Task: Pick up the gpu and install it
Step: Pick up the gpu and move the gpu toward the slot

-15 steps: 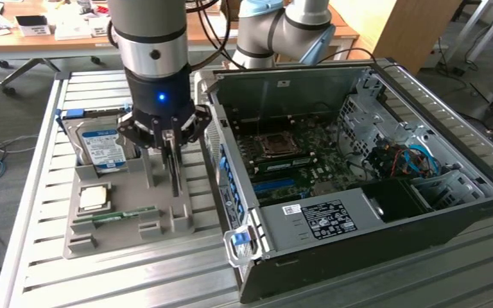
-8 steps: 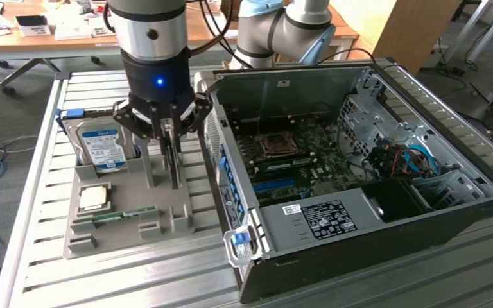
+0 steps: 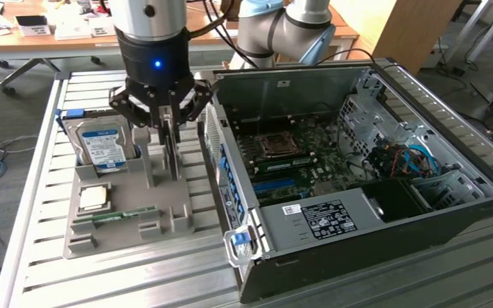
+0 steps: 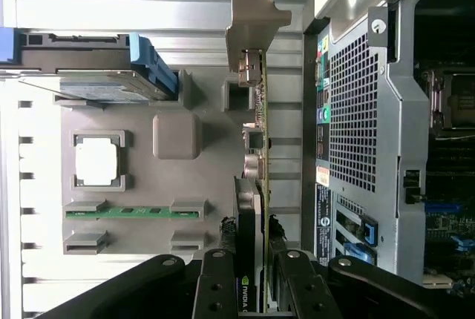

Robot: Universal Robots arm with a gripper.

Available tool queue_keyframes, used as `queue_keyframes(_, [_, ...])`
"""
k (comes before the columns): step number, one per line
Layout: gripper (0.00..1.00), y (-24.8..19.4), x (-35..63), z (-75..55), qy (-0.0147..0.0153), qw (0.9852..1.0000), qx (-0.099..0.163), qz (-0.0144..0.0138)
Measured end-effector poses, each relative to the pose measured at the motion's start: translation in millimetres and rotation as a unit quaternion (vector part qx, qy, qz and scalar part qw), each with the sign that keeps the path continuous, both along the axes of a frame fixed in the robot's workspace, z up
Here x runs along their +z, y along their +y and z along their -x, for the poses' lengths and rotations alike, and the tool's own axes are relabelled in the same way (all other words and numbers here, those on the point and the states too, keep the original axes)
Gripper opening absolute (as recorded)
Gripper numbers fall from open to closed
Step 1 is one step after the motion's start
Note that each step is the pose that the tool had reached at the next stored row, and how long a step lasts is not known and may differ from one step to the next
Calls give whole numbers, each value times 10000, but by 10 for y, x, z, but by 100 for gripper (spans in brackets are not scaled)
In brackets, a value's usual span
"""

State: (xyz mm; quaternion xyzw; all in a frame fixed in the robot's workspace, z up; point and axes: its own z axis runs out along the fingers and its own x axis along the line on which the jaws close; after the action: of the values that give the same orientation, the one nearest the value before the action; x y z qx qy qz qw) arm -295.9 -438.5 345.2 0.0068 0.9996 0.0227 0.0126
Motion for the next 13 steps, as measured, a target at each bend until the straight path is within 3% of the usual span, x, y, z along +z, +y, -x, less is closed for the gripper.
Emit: queue_keyframes(13, [27,0,360,0,0,10000,0,0])
